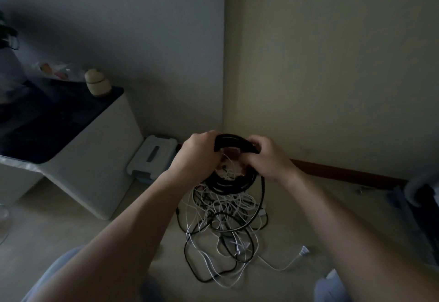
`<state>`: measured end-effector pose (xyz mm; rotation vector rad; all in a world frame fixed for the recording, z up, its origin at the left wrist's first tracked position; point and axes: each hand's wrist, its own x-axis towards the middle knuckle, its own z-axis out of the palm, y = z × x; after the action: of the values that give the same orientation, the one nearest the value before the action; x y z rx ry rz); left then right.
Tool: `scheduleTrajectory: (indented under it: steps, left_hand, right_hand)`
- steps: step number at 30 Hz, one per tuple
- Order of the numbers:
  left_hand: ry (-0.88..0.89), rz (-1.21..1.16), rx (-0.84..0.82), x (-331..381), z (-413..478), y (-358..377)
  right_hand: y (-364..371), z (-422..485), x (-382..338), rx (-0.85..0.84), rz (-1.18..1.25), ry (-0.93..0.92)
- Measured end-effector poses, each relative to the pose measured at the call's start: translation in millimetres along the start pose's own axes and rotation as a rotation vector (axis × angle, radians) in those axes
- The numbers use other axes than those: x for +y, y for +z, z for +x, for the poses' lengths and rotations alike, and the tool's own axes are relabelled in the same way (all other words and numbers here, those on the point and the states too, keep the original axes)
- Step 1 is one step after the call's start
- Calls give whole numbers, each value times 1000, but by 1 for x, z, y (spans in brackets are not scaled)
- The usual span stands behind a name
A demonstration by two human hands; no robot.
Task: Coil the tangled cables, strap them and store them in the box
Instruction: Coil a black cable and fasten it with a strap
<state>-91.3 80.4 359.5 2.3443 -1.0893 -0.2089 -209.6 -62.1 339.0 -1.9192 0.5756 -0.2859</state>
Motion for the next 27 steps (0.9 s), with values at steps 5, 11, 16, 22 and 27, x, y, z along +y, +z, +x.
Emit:
scheduleTrajectory:
  steps: [5,11,16,22,27]
  left_hand:
    - [-82,-48,146,1,0,0]
    - [-194,-138,354,1,5,3]
    - [-314,-486,379,2,8,5]
    - [-547,-858,333,11,0,29]
    - [-701,-1049,241,19,-5,49]
  right_hand:
    - [-3,-3,5,-118,215,207]
    - [11,-6,1,91,293,298]
    - [29,-11,-5,47,509,438]
    - [37,-7,-9,119,755,410]
    - [42,-8,-6,255,819,336]
